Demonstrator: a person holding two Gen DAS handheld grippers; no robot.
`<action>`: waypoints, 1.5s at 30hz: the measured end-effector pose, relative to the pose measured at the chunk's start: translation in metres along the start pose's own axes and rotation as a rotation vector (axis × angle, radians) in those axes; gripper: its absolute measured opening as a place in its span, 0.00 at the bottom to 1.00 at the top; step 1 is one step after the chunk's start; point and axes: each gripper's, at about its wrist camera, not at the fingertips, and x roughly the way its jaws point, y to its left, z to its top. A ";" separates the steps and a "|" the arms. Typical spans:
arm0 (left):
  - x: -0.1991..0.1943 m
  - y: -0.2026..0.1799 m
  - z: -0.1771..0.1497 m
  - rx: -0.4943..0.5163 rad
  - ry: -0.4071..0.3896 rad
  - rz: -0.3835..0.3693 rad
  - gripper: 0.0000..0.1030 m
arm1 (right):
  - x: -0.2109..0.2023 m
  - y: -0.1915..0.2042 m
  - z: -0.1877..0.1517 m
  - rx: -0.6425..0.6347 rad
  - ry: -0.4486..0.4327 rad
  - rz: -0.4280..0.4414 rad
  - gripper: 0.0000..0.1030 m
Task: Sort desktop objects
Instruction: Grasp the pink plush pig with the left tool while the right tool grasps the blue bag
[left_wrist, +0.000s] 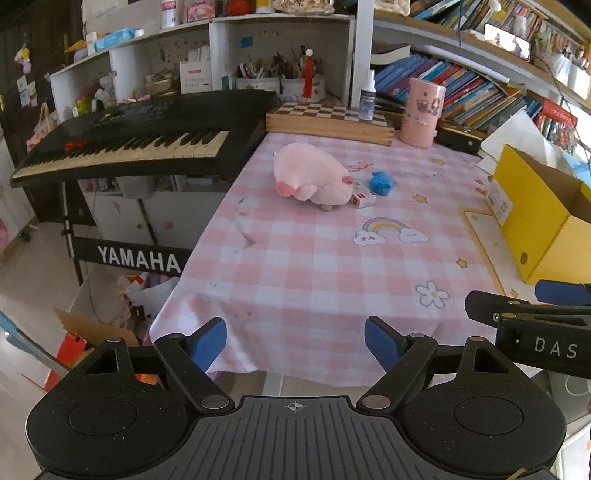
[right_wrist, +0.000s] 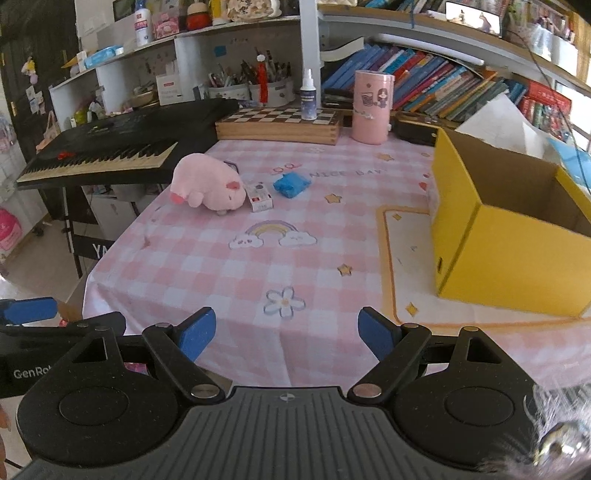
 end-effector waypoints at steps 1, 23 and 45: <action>0.004 -0.001 0.002 -0.001 0.004 0.001 0.82 | 0.006 -0.001 0.004 -0.004 0.006 0.005 0.81; 0.081 -0.021 0.098 -0.041 -0.029 0.037 0.82 | 0.102 -0.046 0.097 0.035 0.002 0.050 0.79; 0.184 -0.009 0.156 -0.179 0.008 0.009 0.86 | 0.234 -0.043 0.152 -0.044 0.041 0.110 0.66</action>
